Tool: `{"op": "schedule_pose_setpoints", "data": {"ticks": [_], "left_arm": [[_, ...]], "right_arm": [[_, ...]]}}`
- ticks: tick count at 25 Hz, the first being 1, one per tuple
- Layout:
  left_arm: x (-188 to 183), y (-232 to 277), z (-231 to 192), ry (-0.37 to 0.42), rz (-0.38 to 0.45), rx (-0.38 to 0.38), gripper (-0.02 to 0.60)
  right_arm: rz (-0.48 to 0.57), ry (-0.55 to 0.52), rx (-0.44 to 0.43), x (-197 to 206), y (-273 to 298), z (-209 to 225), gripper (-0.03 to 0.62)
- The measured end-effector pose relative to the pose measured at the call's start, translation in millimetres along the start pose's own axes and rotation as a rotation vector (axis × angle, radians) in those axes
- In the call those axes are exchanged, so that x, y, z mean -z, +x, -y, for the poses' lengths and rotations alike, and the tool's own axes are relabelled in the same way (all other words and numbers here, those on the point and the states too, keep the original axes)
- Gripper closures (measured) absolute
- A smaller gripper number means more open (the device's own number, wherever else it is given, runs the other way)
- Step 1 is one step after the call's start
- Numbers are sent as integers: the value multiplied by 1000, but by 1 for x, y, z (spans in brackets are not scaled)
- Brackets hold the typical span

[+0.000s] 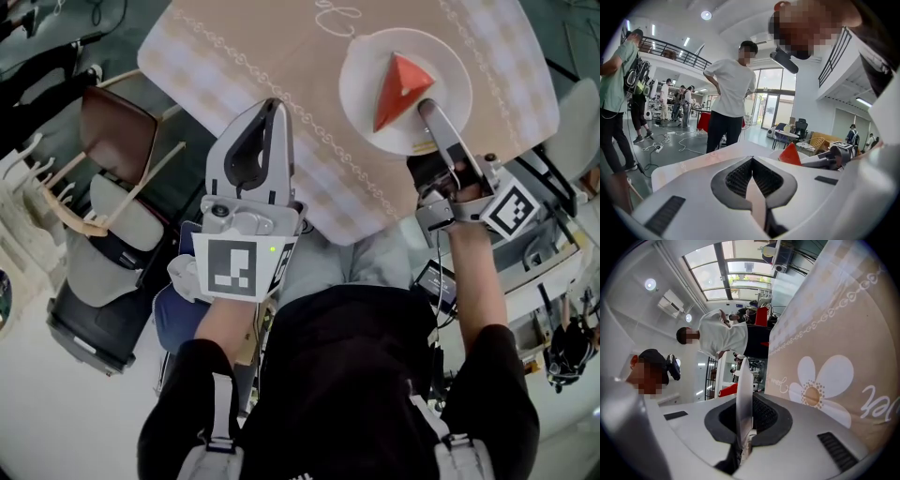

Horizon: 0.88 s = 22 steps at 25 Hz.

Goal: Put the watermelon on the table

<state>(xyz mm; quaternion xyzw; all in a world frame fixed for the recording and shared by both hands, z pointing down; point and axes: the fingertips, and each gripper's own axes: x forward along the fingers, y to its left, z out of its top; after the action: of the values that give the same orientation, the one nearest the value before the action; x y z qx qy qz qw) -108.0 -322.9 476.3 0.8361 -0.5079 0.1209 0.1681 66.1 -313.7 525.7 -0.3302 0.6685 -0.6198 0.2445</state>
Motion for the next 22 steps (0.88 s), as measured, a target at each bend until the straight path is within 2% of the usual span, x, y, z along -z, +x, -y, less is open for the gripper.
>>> {"op": "schedule_pose_setpoints", "data": {"ticks": [17, 22], "left_arm": [[49, 18, 8, -24, -55, 3, 571], [62, 23, 10, -35, -75, 14, 571]], "right_arm": [[14, 52, 61, 6, -7, 65, 576], [30, 52, 104, 5, -9, 81, 576]]}}
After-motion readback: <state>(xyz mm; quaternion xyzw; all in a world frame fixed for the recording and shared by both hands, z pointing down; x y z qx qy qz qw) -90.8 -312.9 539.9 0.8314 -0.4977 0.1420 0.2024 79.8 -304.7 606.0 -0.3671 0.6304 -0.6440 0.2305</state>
